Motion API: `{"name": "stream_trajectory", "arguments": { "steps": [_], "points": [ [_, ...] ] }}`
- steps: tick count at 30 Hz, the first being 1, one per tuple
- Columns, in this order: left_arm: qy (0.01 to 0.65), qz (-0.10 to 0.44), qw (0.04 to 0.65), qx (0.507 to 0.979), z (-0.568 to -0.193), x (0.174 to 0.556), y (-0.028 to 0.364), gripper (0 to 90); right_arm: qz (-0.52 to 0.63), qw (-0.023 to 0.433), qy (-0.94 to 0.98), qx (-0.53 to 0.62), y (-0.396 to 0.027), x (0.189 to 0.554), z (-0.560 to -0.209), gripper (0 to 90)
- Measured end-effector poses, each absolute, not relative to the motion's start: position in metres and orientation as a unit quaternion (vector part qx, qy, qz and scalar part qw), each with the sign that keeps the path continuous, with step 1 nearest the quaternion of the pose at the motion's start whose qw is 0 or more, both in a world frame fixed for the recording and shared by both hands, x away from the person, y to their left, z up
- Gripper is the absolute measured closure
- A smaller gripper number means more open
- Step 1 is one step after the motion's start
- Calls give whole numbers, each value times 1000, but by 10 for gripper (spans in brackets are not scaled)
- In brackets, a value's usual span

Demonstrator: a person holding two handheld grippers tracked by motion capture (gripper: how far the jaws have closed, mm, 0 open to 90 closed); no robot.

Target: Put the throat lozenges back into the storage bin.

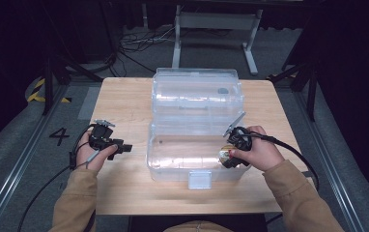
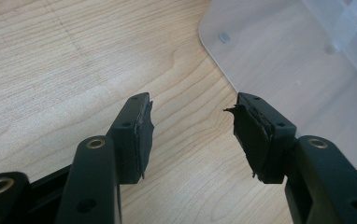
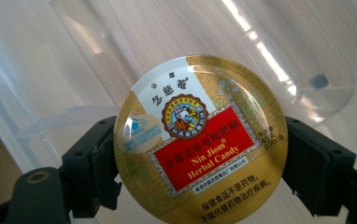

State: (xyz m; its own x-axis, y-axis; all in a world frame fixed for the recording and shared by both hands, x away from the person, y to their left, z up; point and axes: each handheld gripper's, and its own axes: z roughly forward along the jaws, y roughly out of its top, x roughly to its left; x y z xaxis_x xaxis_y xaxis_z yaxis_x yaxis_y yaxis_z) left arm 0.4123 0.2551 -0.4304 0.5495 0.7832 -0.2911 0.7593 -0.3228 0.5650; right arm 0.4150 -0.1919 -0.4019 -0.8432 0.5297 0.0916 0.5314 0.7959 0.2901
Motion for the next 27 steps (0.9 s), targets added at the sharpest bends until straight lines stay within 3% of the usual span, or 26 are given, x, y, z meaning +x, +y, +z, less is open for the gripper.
{"name": "stream_trajectory", "arguments": {
  "steps": [27],
  "points": [
    [474,17,337,813,-431,413,254,473,-116,-25,-940,-320,-184,411,-416,194]
  ]
}}
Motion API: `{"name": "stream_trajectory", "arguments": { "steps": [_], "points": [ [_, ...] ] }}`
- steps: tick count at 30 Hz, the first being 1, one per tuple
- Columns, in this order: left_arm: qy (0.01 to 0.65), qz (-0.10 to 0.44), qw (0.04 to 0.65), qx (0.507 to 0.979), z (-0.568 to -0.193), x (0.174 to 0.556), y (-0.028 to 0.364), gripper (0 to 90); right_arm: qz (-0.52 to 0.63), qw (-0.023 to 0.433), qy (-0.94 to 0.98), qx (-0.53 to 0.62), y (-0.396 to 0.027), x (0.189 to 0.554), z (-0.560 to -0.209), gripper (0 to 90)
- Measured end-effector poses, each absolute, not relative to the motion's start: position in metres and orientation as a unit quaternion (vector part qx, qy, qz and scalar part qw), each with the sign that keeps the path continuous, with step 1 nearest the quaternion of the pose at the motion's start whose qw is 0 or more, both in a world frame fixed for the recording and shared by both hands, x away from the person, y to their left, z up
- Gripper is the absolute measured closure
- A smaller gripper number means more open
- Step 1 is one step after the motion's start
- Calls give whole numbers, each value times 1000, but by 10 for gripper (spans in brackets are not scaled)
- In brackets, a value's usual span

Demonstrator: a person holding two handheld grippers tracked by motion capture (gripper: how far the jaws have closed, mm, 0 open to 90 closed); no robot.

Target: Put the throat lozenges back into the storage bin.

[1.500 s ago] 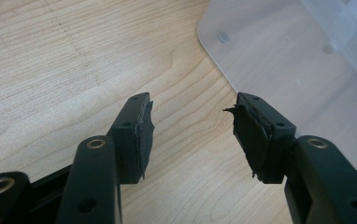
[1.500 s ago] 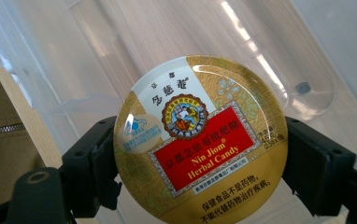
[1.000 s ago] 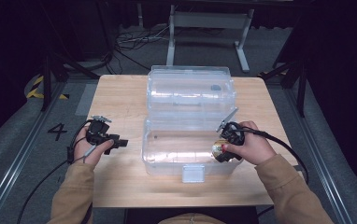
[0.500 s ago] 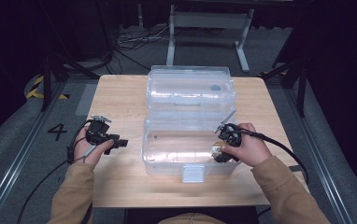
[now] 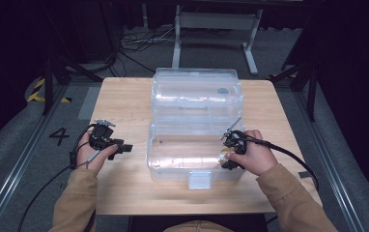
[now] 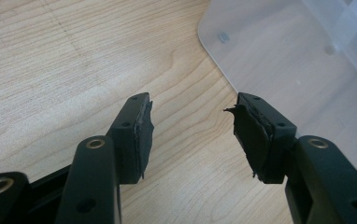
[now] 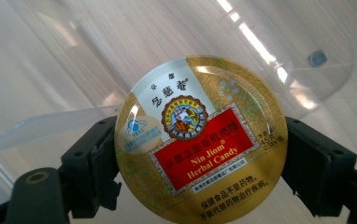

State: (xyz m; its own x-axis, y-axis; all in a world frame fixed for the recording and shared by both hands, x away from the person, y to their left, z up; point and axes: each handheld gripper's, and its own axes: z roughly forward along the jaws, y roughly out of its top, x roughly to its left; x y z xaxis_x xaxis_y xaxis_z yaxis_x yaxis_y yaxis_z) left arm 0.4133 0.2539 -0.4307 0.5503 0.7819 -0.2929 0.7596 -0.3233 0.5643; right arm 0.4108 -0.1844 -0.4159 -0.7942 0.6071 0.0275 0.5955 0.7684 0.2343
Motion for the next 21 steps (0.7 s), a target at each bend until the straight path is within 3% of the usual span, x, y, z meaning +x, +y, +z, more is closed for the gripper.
{"name": "stream_trajectory", "arguments": {
  "steps": [21],
  "points": [
    [473,17,337,814,-431,414,254,472,110,26,940,321,-184,410,-416,216]
  ]
}}
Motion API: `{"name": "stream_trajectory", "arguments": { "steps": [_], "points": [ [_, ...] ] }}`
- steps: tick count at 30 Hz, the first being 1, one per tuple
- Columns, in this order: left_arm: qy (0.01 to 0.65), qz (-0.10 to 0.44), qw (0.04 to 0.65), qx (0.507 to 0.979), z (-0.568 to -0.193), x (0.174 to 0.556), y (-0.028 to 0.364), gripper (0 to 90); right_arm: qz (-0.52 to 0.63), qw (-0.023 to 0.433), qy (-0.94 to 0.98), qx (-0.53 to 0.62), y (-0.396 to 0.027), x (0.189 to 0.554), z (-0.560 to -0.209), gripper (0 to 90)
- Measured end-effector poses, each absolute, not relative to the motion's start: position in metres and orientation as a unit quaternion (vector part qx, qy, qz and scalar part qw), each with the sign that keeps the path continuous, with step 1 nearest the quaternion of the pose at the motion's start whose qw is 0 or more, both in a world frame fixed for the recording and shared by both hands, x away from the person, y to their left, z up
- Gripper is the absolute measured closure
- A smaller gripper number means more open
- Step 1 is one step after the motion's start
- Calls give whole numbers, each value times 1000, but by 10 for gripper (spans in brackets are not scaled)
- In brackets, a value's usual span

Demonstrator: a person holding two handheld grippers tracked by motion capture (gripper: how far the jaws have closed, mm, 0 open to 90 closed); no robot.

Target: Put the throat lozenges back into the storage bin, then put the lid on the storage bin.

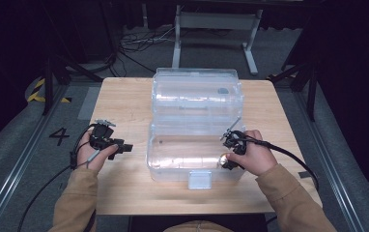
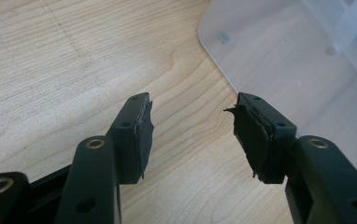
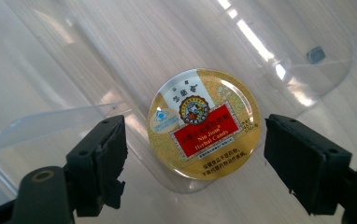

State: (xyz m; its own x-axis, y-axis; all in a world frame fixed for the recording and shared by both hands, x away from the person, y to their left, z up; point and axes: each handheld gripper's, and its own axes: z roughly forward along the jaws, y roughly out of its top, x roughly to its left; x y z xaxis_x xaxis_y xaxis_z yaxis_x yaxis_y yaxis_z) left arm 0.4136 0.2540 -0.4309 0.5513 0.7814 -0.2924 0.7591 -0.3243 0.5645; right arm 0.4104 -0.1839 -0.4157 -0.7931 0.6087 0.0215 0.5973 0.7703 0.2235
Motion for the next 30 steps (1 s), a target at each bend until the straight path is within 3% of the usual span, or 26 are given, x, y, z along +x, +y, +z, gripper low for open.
{"name": "stream_trajectory", "arguments": {
  "steps": [6,21,30],
  "points": [
    [474,16,338,813,-431,414,254,471,132,22,937,322,-189,410,-413,287],
    [470,12,343,813,-430,415,253,471,232,13,919,319,-216,403,-386,235],
    [463,18,350,814,-422,409,252,471,280,25,906,318,-232,401,-367,287]
  ]
}}
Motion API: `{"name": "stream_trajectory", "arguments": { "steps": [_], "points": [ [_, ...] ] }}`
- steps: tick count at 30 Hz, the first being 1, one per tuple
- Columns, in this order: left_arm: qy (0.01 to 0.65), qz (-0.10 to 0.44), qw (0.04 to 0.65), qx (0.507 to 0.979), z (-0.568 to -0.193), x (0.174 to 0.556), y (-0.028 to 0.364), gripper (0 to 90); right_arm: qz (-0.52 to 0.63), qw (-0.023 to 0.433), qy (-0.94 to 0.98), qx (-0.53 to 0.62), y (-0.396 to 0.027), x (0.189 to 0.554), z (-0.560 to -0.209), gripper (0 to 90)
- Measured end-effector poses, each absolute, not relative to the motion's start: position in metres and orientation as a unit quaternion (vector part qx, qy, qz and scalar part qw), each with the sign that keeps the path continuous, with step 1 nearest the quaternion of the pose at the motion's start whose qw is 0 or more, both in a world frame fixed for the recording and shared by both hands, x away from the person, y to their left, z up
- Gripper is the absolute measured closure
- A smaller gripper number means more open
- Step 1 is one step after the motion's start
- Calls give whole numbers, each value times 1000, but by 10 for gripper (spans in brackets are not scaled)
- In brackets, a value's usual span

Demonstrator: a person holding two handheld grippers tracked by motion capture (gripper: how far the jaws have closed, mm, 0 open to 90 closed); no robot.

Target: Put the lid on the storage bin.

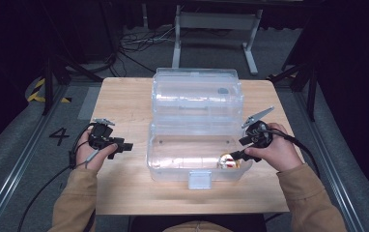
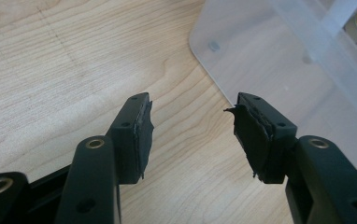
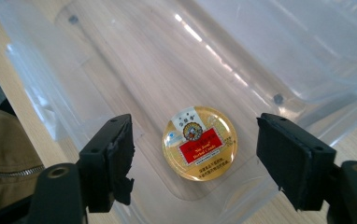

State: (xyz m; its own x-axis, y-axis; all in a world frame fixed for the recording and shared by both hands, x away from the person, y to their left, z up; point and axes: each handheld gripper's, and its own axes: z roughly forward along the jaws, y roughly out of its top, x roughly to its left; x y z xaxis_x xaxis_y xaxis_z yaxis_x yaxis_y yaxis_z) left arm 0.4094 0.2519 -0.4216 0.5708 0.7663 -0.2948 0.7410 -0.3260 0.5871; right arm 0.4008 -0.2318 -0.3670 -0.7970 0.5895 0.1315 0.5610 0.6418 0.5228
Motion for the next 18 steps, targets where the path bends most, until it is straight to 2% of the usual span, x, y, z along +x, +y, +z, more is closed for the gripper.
{"name": "stream_trajectory", "arguments": {
  "steps": [6,9,18],
  "points": [
    [453,19,355,818,-415,404,248,470,310,23,899,310,-243,399,-351,367],
    [448,18,356,820,-412,402,247,469,321,36,895,308,-247,400,-342,395],
    [438,21,361,823,-405,395,244,470,364,61,882,294,-244,415,-318,426]
  ]
}}
